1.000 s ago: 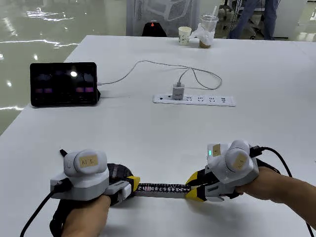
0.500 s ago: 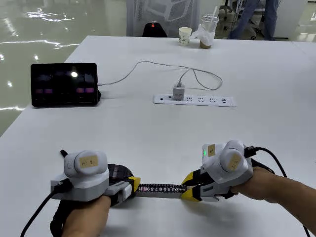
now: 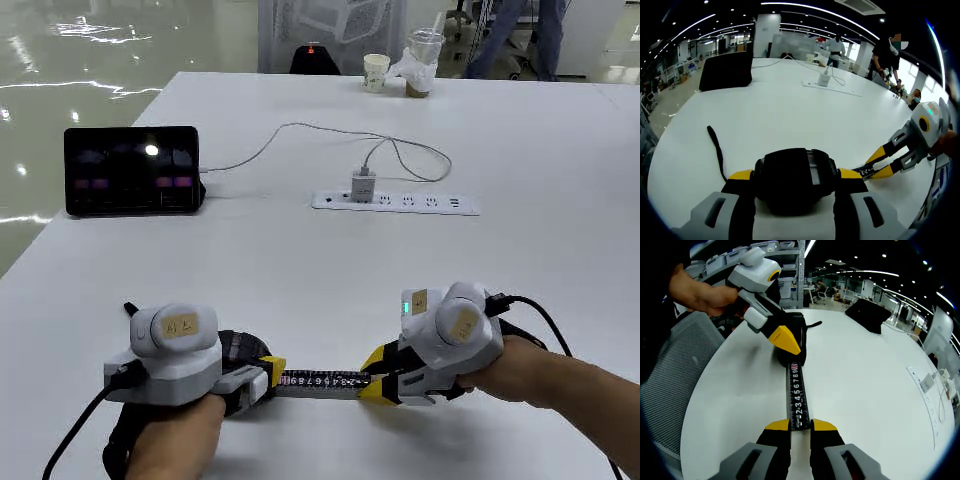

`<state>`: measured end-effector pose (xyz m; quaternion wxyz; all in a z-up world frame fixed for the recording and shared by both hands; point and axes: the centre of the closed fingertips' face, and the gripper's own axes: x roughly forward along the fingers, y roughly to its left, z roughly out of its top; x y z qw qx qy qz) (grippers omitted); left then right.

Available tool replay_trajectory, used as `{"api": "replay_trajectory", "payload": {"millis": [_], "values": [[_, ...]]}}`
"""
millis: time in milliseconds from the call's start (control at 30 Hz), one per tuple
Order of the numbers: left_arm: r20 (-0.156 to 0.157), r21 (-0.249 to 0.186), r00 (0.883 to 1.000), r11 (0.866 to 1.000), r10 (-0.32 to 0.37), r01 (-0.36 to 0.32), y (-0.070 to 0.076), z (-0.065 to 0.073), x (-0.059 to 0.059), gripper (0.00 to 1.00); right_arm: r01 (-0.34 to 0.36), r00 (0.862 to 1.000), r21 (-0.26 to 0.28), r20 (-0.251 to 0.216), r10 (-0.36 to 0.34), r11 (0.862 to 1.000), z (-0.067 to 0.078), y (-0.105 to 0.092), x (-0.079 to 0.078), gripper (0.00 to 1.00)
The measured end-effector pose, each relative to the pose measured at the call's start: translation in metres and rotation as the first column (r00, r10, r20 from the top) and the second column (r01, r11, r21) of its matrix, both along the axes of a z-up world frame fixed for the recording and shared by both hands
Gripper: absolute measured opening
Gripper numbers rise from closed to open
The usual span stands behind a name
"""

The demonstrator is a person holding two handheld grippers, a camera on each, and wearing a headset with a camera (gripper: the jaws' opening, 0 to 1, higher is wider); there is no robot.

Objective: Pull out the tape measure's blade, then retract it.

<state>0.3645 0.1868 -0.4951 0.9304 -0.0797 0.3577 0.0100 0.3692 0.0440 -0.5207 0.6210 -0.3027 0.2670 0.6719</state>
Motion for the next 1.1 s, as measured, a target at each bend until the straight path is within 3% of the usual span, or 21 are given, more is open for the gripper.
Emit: {"api": "replay_trajectory", "payload": {"millis": [1100], "values": [[-0.002, -0.01, 1.0, 1.0, 0.002, -0.002, 0.001, 0.0, 0.0, 0.58, -0.025, 1.0, 0.013, -0.002, 0.025, 1.0, 0.0, 0.025, -0.003, 0.11]]}}
